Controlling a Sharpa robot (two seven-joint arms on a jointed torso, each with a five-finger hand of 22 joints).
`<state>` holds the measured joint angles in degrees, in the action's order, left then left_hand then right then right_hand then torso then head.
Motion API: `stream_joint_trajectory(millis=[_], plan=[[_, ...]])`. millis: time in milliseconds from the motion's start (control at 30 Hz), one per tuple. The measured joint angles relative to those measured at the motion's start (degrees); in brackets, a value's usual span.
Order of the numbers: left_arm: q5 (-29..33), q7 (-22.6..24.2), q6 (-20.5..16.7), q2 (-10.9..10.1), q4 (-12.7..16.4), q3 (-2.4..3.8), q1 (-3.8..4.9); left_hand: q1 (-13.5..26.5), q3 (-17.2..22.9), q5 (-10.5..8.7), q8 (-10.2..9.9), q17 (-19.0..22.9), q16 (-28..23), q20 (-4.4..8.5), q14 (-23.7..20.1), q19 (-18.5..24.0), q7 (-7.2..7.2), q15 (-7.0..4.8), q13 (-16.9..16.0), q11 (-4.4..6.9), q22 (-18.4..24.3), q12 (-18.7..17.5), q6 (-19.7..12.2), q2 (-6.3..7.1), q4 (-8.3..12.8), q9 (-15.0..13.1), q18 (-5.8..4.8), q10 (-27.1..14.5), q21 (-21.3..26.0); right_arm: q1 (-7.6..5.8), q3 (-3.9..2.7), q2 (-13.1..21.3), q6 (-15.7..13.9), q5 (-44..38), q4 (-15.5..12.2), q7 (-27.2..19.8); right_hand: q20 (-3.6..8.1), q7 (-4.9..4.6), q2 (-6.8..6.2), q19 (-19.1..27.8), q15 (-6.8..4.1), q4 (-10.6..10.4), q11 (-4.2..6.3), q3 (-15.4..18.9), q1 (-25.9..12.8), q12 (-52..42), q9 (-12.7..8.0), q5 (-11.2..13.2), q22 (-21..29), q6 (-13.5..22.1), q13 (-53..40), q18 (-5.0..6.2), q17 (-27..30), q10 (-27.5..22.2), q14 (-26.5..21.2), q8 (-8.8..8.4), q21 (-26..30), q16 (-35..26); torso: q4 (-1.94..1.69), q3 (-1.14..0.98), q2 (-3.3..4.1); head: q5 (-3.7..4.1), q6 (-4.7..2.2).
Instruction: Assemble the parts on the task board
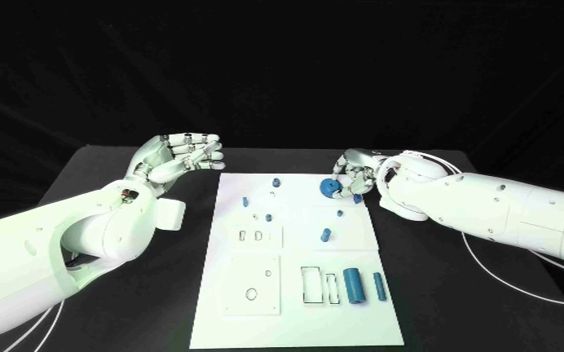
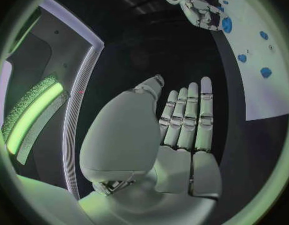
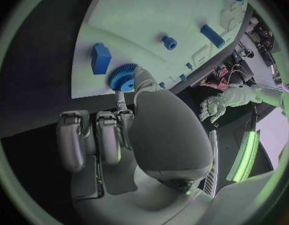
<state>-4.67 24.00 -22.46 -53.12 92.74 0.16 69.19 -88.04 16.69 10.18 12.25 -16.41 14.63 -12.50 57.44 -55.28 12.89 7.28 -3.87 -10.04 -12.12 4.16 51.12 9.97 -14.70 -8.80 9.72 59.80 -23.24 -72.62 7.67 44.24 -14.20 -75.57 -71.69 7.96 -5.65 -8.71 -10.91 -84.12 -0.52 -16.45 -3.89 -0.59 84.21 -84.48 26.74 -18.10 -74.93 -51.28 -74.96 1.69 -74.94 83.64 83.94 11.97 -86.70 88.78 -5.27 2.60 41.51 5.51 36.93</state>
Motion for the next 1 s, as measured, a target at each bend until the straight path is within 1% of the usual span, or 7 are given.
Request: stream_joint_trajectory(millis=[400, 467, 600, 667, 733, 800, 1000], plan=[[0.02, -0.14, 0.04, 0.00, -0.06, 0.00, 0.00, 0.00, 0.16, 0.00, 0.00, -0.08, 0.00, 0.23, 0.00, 0.23, 0.00, 0.00, 0.00, 0.00, -0.10, 0.00, 0.00, 0.00, 0.16, 0.00, -0.01, 0.00, -0.22, 0.26, -0.07, -0.69, -0.51, 1.47, 0.20, -0.37, 0.00, 0.32, 2.36, 0.00, 0.00, -0.17, 0.00, -3.08, -1.30, -1.03, -0.32, -0.99, 0.01, -1.14, 0.01, 0.00, 0.01, 0.00, 0.00, 0.22, -0.61, 0.22, 0.00, 0.01, -0.02, 0.00, 0.22], [0.03, -0.18, 0.05, 0.00, -0.06, 0.00, 0.00, 0.00, 0.16, 0.00, 0.00, -0.15, 0.00, 0.23, 0.00, 0.23, 0.00, 0.00, 0.00, 0.00, -0.18, 0.00, 0.00, 0.00, 0.16, -0.04, -0.01, 0.00, -0.22, 0.29, -0.04, -0.76, -0.70, 1.52, 0.19, -0.38, 0.00, 0.28, 2.63, 0.00, 0.00, -0.16, 0.00, -4.37, -2.53, -1.03, -0.61, -3.84, 0.01, -1.18, 0.01, 0.00, 0.01, 0.00, 0.00, 0.22, -0.61, 0.22, 0.00, 0.02, -0.03, 0.00, 0.23], [0.03, -0.26, 0.08, 0.00, -0.07, 0.00, 0.00, 0.00, 0.16, 0.00, 0.00, -0.15, 0.00, 0.23, 0.00, 0.23, 0.00, 0.00, 0.00, 0.00, -0.18, 0.00, 0.00, 0.00, 0.16, -0.04, -0.01, 0.00, -0.22, 0.32, -0.03, -0.91, -1.01, 1.25, 0.18, -0.20, 0.00, 0.47, 2.26, 0.00, 0.00, -0.08, 0.11, -5.99, -3.18, -1.27, -0.76, -4.75, 0.02, -1.97, 0.01, 0.00, 0.01, 0.11, 0.00, 0.21, -0.61, 0.22, -0.01, 0.03, -0.03, 0.03, 0.23], [0.03, -0.30, 0.10, 0.00, -0.08, 0.00, 0.00, 0.00, 0.16, 0.00, 0.00, -0.15, 0.00, 0.22, 0.00, 0.23, 0.00, 0.00, 0.00, 0.00, -0.18, 0.00, 0.00, 0.00, 0.16, -0.04, -0.01, 0.00, -0.22, 0.33, -0.02, -1.00, -1.14, 0.87, 0.17, -0.03, 0.00, 0.71, 2.25, 0.00, 0.00, 0.11, 0.20, -7.29, -3.18, -1.28, -0.90, -3.87, 0.02, -2.59, 0.02, 0.00, 0.02, 0.20, 0.00, 0.23, -0.61, 0.22, -0.01, 0.05, -0.03, 0.03, 0.27], [0.03, -0.33, 0.11, 0.00, -0.08, 0.00, 0.00, 0.00, 0.21, 0.00, 0.00, -0.17, 0.00, 0.22, 0.00, 0.23, 0.00, 0.00, 0.00, 0.00, -0.21, 0.00, 0.00, 0.00, 0.21, -0.04, -0.01, 0.00, -0.22, 0.34, -0.02, -1.12, -1.34, 0.19, 0.13, 0.18, 0.00, 0.79, 1.66, 0.01, 0.00, 0.17, 0.41, -9.86, -2.58, -1.28, -1.09, -1.07, 0.02, -3.23, 0.02, 0.00, 0.02, 0.41, 0.00, 0.44, -0.67, 0.22, -0.01, 0.05, -0.03, 0.02, 0.28], [0.04, -0.37, 0.13, -0.01, -0.08, 0.00, 0.00, 0.00, 0.33, 0.00, 0.00, -0.22, 0.00, 0.22, 0.00, 0.23, 0.00, 0.00, 0.00, 0.00, -0.27, 0.00, 0.00, 0.00, 0.33, -0.04, -0.01, 0.00, -0.21, 0.38, -0.01, -1.22, -1.63, -0.69, 0.01, 0.46, 0.00, 0.98, 0.79, 0.00, 0.00, 0.22, 0.41, -11.67, -2.27, -1.31, -1.25, 0.47, 0.02, -3.43, 0.02, 0.00, 0.02, 0.41, 0.00, 0.44, -0.83, 0.22, -0.01, 0.06, -0.03, 0.02, 0.29], [0.04, -0.46, 0.18, -0.02, -0.08, 0.00, 0.00, 0.00, 0.33, 0.00, 0.00, -0.22, 0.00, 0.22, 0.00, 0.22, 0.00, 0.00, 0.00, 0.00, -0.27, 0.00, 0.00, 0.00, 0.32, -0.04, -0.01, 0.00, -0.21, 0.66, 0.09, -1.29, -3.79, -4.26, -1.49, 1.68, 0.00, 1.33, 0.09, 0.01, 0.00, 0.28, 0.42, -13.51, -2.42, -1.79, -1.25, 0.85, 0.02, -4.40, 0.02, 0.01, 0.02, 0.39, 0.00, 0.91, -1.50, 0.22, 0.03, 0.05, -0.03, -0.02, 0.29]])
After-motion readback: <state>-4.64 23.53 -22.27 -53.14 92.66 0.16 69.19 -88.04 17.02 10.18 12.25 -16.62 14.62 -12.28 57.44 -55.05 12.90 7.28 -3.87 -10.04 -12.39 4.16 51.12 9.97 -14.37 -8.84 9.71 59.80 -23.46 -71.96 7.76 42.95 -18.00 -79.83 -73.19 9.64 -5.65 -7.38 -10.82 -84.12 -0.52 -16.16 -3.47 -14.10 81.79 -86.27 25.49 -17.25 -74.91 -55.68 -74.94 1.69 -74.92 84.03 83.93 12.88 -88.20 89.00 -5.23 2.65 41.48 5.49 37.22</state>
